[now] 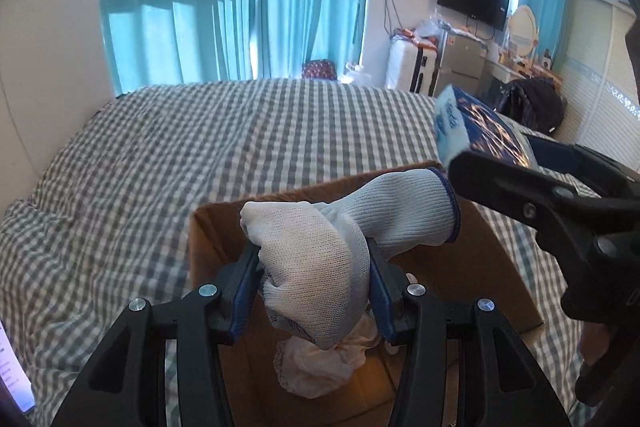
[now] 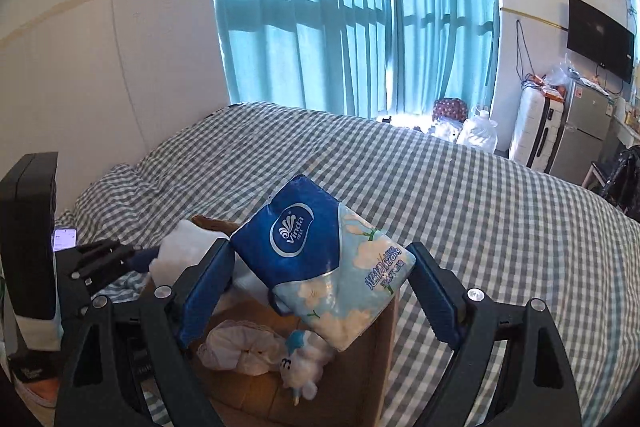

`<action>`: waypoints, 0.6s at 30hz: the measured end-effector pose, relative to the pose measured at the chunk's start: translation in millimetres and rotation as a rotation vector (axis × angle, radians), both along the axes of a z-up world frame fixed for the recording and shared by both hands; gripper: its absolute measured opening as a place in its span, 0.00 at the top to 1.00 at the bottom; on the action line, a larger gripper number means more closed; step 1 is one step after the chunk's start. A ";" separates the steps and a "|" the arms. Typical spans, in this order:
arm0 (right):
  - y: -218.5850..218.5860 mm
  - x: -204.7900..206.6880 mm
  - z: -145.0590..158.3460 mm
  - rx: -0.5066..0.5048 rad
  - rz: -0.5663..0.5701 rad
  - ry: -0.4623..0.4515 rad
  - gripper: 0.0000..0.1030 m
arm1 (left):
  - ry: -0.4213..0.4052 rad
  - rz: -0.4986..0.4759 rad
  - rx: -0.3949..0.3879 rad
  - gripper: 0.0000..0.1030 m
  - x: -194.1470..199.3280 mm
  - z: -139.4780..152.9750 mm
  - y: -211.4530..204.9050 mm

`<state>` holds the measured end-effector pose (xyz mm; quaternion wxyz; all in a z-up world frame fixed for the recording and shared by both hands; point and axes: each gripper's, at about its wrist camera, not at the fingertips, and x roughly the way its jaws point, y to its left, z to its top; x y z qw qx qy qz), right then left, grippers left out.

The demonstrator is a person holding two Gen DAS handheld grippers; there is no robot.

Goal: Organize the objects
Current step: 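Carry the sock and tissue pack over the box and release both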

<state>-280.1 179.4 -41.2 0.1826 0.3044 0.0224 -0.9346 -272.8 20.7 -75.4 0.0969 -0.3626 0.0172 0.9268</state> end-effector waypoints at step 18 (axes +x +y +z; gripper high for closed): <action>25.3 43.9 55.2 -0.021 -0.051 0.093 0.01 | 0.089 0.070 0.036 0.05 45.3 57.0 -6.1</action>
